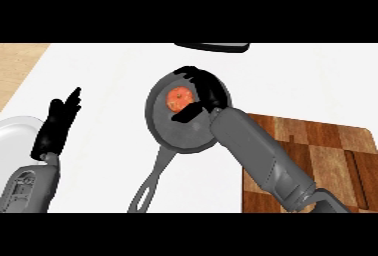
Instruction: Pick the squash from the cutting board and place it in the pan
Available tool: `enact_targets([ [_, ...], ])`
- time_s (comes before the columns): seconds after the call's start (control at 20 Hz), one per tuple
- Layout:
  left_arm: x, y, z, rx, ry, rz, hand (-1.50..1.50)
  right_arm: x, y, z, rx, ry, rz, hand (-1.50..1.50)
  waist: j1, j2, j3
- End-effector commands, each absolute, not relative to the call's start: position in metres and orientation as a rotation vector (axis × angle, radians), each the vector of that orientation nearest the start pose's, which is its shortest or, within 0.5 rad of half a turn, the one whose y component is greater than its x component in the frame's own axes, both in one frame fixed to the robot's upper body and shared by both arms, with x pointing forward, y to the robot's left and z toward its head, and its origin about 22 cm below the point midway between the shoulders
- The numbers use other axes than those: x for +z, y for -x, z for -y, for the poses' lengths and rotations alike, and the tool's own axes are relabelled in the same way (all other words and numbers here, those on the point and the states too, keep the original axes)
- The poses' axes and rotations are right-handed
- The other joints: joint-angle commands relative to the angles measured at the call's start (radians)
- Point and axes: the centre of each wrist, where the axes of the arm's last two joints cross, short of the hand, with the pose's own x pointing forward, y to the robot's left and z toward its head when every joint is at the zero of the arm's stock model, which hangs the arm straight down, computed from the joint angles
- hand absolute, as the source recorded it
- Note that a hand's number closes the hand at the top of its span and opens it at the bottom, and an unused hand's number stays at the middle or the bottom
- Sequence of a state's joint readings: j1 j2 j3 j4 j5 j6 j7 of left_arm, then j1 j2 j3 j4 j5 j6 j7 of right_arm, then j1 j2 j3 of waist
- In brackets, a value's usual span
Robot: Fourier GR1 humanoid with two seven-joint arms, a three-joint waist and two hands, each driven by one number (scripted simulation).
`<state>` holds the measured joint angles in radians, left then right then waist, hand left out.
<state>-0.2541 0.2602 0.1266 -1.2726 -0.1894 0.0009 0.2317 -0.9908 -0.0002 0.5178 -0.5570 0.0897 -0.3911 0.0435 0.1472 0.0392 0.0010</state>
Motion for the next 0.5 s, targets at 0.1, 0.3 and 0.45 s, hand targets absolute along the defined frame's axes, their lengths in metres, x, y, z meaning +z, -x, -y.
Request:
enact_targets([
  [0.1,0.029,-0.318,-0.302,-0.221,-0.414,1.287,0.00,0.045,-0.393,0.044,0.610,0.281,1.641,-1.50,0.014,0.005,0.001],
  [0.3,0.021,-0.309,-0.296,-0.222,-0.405,1.263,0.00,0.043,-0.394,0.048,0.476,0.269,1.721,-1.50,0.004,-0.003,0.002],
  [0.45,0.031,-0.316,-0.300,-0.196,-0.408,1.256,0.00,0.053,-0.399,0.045,0.396,0.277,1.739,-1.50,-0.020,-0.011,0.001],
])
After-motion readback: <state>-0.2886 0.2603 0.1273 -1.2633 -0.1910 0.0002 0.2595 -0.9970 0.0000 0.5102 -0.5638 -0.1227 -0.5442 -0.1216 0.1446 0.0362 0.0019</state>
